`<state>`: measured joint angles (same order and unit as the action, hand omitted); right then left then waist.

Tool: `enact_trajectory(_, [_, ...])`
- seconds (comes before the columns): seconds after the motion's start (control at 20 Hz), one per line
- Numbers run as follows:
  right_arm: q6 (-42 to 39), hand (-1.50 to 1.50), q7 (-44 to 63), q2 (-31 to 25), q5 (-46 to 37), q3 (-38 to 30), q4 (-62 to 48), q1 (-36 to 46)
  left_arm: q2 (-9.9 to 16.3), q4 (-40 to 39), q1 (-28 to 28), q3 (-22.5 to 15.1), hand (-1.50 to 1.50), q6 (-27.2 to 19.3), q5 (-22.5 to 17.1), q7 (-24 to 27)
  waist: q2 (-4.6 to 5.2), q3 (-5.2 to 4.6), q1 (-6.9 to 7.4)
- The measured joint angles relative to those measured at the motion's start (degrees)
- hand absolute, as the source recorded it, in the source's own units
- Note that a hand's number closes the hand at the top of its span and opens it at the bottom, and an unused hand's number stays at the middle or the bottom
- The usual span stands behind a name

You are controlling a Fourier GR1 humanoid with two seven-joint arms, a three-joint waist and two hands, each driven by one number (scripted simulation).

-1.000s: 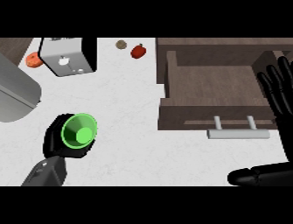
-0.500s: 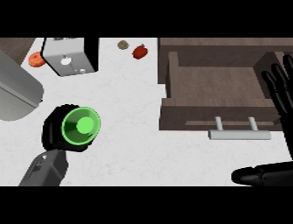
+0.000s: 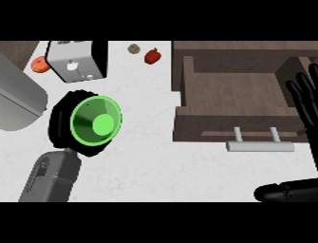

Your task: Pick up the cup, place it into the drawer and close the drawer

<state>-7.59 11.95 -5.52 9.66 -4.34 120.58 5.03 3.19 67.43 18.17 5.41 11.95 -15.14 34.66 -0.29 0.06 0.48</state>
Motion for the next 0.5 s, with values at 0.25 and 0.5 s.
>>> enact_trajectory(0.25, [-0.22,-1.5,-1.57,0.22,-0.4,-0.16,-1.34,-0.13,-1.89,10.06,2.81,-2.47,1.5,-5.71,-1.32,-10.64,0.11,-0.01,-0.26])
enact_trajectory(0.5, [-0.59,-1.5,-2.36,0.15,-0.84,-0.03,-1.61,-0.35,-2.67,14.05,9.37,-5.21,1.5,-12.76,-0.4,-18.21,0.19,-0.03,-0.57])
